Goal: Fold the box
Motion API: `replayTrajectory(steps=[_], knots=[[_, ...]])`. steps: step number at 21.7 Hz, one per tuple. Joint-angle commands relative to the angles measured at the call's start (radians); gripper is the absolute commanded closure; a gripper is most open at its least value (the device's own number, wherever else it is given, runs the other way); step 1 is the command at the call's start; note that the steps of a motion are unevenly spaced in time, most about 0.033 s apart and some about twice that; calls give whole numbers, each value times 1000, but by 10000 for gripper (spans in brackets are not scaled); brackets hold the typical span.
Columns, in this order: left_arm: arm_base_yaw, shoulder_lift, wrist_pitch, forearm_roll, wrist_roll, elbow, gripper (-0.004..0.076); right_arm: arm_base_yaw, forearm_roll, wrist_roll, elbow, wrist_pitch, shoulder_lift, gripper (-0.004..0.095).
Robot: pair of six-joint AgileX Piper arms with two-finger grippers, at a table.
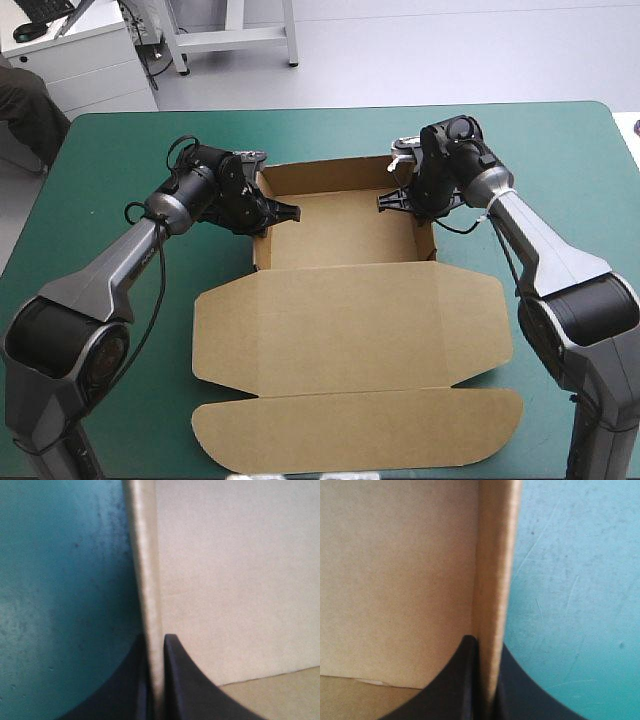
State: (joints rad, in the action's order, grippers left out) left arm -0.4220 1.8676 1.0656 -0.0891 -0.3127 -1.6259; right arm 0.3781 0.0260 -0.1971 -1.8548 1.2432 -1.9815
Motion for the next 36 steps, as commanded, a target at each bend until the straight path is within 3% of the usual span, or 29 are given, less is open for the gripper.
replayTrajectory(steps=[1,5,8,10,12,13,16,19,26,28,29,30,36], knots=[[-10,-36,-1,28,25,-22,734,-8,-63,17,-28,11,46,909],[-10,-36,5,20,40,-22,724,-8,-67,25,-28,11,46,904],[-10,-36,7,11,108,-22,592,-13,-127,81,-28,11,46,789],[-10,-36,14,9,122,-22,498,-18,-188,109,-28,11,46,674],[-10,-36,19,5,122,-22,330,-26,-194,112,-28,11,44,438],[-10,-36,19,3,120,-22,288,-28,-189,114,-28,11,44,350],[-10,-36,22,3,112,-22,241,-36,-186,121,-28,-2,44,94],[-6,-36,21,44,112,-60,241,-39,-178,123,-45,-6,44,60],[14,-36,147,115,112,-344,245,-39,-128,114,-186,10,56,62],[14,-43,218,111,141,-473,383,-39,-130,112,-190,10,97,62],[14,-66,218,111,202,-527,598,-39,-128,112,-177,10,138,62],[14,-85,218,111,222,-546,720,-39,-128,112,-167,10,156,62],[14,-415,220,-123,347,-463,729,-39,-139,113,103,1,371,76]])
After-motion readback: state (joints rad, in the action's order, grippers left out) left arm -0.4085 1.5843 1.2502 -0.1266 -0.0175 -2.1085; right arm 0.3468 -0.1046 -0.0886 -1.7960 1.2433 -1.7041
